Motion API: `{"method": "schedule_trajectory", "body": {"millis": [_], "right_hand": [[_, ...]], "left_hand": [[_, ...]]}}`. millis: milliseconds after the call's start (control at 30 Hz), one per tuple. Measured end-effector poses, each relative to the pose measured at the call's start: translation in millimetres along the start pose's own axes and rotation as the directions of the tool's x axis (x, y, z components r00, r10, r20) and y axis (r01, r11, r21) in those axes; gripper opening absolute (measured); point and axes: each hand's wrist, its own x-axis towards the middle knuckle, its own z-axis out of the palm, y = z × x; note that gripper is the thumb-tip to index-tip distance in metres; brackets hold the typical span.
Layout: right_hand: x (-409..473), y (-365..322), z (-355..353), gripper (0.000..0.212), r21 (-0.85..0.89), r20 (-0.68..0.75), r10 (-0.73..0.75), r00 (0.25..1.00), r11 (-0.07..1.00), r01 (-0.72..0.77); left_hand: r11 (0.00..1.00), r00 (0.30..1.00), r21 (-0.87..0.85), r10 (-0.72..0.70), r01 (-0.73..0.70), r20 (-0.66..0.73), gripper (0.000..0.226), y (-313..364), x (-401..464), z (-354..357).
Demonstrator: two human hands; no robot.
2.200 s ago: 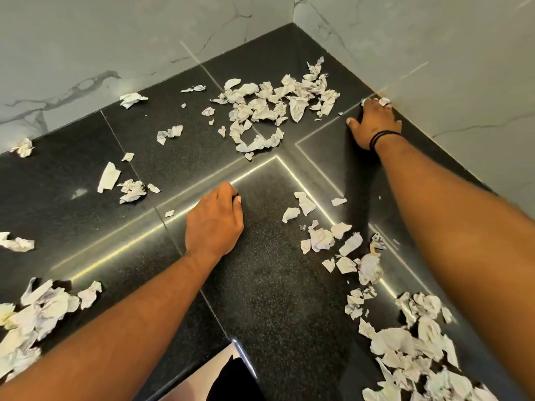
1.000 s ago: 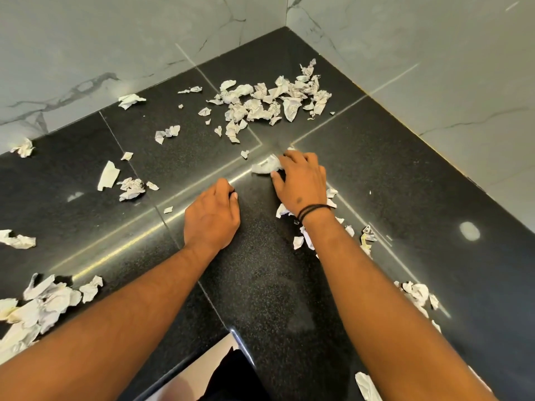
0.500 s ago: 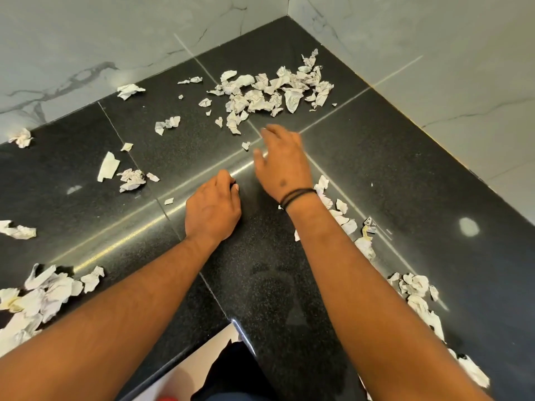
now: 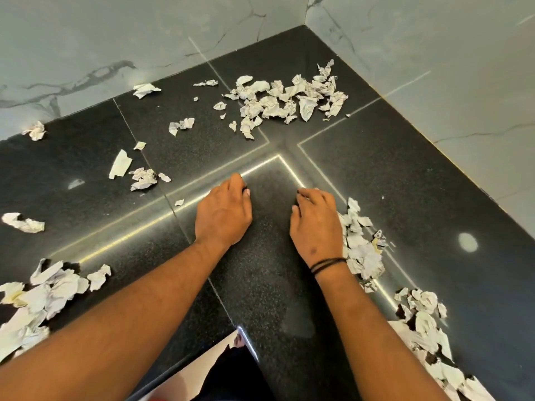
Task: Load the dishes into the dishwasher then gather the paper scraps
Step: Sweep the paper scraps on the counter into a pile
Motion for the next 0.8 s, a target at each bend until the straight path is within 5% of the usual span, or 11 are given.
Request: {"method": "schedule_trajectory", "body": {"millis": [100, 200, 333, 467, 800], "right_hand": [[7, -9, -13, 0.018, -0.004, -0.025, 0.039, 0.999, 0.999, -0.039], [45, -30, -6, 0.026, 0.034, -0.056, -0.071, 0.996, 0.997, 0.073], [115, -57, 23, 0.057, -0.075, 0.214, -0.214, 0.953, 0.969, 0.235], [142, -65, 40, 0.055, -0.129, 0.435, -0.194, 0.879, 0.953, 0.274], [34, -20, 19, 0.047, -0.020, 0.242, -0.094, 0.966, 0.995, 0.102]], "left_hand": [[1.000, 1.000, 0.014, 0.002, -0.002, -0.006, 0.015, 0, 0, 0], [1.000, 1.000, 0.018, -0.002, 0.002, -0.004, 0.016, 1, 0, -1], [1.000, 1.000, 0.018, -0.003, 0.003, 0.001, 0.016, 1, 0, -1], [0.999, 1.000, 0.036, -0.011, 0.011, -0.004, 0.016, 1, 0, -1], [1.000, 1.000, 0.012, -0.006, 0.006, 0.003, 0.016, 0, 0, 1]]}}
